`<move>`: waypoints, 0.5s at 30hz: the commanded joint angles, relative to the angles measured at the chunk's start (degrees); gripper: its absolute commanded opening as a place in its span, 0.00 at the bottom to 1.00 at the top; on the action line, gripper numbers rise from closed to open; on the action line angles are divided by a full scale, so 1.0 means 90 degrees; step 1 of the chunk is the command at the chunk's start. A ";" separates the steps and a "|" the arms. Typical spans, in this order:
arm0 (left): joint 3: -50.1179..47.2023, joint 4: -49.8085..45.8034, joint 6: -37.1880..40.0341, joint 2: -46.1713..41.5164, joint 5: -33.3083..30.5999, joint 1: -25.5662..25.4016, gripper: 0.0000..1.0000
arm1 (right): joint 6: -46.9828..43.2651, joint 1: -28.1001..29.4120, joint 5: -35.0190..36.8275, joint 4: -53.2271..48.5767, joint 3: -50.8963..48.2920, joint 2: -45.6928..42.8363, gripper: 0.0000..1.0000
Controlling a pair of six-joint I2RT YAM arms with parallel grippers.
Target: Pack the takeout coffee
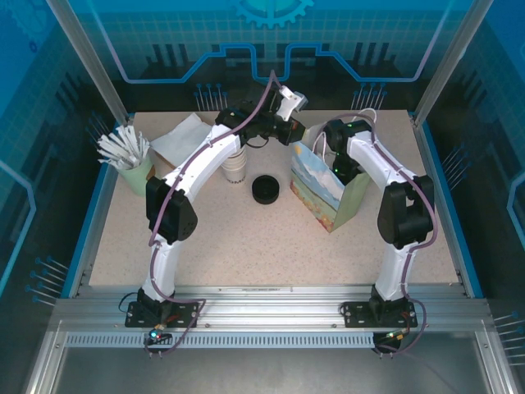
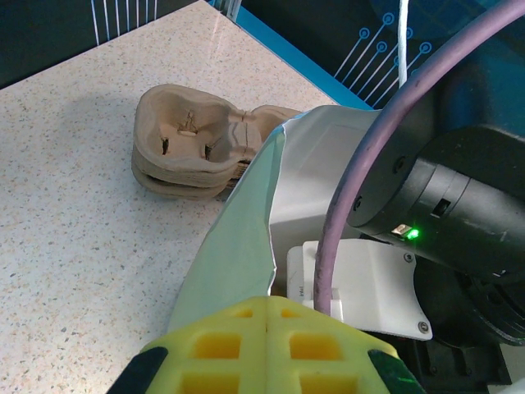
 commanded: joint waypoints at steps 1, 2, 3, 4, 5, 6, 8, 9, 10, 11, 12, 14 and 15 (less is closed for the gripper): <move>-0.0220 -0.0260 0.0097 -0.0124 0.0106 -0.0034 0.00 | 0.0081 -0.0034 0.0443 0.0309 -0.0455 0.0579 0.38; -0.0241 -0.0251 0.0097 -0.0126 0.0108 -0.0028 0.00 | 0.0089 -0.0039 0.0447 0.0351 -0.0493 0.0624 0.38; -0.0248 -0.0238 0.0079 -0.0125 0.0110 -0.0039 0.00 | 0.0106 -0.0019 0.0455 0.0395 -0.0534 0.0669 0.38; -0.0259 -0.0229 0.0068 -0.0127 0.0117 -0.0045 0.00 | 0.0112 -0.0008 0.0469 0.0437 -0.0562 0.0699 0.38; -0.0254 -0.0230 0.0058 -0.0122 0.0119 -0.0041 0.00 | 0.0105 0.0020 0.0510 0.0471 -0.0578 0.0723 0.38; -0.0254 -0.0224 0.0049 -0.0127 0.0120 -0.0045 0.00 | 0.0114 0.0029 0.0530 0.0475 -0.0568 0.0728 0.38; -0.0249 -0.0224 0.0058 -0.0132 0.0121 -0.0044 0.00 | 0.0124 0.0058 0.0584 0.0460 -0.0523 0.0661 0.39; -0.0256 -0.0240 0.0063 -0.0132 0.0109 -0.0036 0.00 | 0.0124 0.0058 0.0601 0.0442 -0.0478 0.0611 0.39; -0.0248 -0.0238 0.0062 -0.0141 0.0111 -0.0036 0.00 | 0.0124 0.0068 0.0618 0.0416 -0.0423 0.0543 0.40; -0.0255 -0.0240 0.0064 -0.0136 0.0111 -0.0045 0.00 | 0.0129 0.0067 0.0646 0.0384 -0.0369 0.0474 0.41; -0.0251 -0.0234 0.0062 -0.0141 0.0106 -0.0043 0.00 | 0.0134 0.0062 0.0676 0.0333 -0.0311 0.0434 0.42; -0.0264 -0.0241 0.0058 -0.0142 0.0110 -0.0043 0.00 | 0.0143 0.0064 0.0749 0.0191 -0.0168 0.0334 0.45; -0.0263 -0.0245 0.0058 -0.0144 0.0110 -0.0049 0.00 | 0.0144 0.0069 0.0766 0.0151 -0.0112 0.0279 0.46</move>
